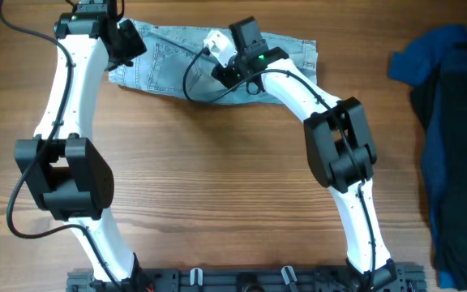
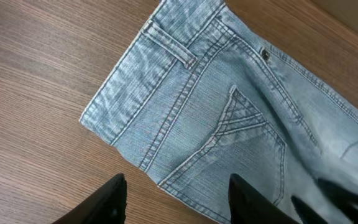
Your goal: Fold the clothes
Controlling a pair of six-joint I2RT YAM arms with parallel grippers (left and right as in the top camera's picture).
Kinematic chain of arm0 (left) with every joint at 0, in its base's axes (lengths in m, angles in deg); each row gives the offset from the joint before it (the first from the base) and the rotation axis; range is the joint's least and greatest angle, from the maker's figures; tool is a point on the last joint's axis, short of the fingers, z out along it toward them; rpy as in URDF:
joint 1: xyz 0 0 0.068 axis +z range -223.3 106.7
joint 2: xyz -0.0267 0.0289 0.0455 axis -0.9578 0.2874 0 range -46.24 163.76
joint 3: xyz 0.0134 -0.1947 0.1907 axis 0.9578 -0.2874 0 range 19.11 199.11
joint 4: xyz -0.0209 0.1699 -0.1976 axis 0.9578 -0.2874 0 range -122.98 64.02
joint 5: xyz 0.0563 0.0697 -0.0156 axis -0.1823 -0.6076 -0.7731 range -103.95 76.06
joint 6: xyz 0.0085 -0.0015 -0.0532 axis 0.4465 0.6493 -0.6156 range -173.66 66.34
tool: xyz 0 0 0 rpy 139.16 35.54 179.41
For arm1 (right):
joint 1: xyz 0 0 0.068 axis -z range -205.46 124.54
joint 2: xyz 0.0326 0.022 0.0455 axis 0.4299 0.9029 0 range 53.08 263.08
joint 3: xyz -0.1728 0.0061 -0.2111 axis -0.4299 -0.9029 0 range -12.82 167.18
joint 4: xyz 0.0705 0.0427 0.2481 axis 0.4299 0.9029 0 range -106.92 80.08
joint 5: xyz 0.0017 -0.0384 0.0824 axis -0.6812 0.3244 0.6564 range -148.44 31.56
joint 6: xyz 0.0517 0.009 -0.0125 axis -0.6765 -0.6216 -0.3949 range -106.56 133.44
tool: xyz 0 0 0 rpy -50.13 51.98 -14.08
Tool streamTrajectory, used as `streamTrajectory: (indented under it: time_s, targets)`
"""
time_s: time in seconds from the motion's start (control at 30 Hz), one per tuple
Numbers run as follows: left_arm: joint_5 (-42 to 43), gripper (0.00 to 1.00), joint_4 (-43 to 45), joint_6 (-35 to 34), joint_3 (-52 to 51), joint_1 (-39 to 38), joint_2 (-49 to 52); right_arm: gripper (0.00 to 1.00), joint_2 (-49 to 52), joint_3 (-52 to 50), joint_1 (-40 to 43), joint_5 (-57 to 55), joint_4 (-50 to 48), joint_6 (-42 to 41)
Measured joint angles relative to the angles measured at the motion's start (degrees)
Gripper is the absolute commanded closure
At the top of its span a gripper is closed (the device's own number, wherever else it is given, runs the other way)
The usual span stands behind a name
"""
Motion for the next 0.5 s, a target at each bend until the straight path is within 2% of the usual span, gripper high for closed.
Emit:
streamTrajectory:
  time_s: [0.1, 0.23, 0.43, 0.5]
  targets:
    - [-0.2, 0.47, 0.1, 0.0, 0.0, 0.0, 0.0, 0.55, 0.0, 0.0, 0.0, -2.3, -3.8, -1.6]
    - [-0.2, 0.44, 0.1, 0.0, 0.0, 0.0, 0.0, 0.49, 0.0, 0.0, 0.0, -4.2, -4.4, -2.3]
    - [-0.1, 0.44, 0.5, 0.0, 0.0, 0.0, 0.0, 0.50, 0.0, 0.0, 0.0, -5.2, -4.8, -2.4]
    - [-0.2, 0.44, 1.1, 0.0, 0.0, 0.0, 0.0, 0.44, 0.0, 0.0, 0.0, -5.3, -4.3, -2.2]
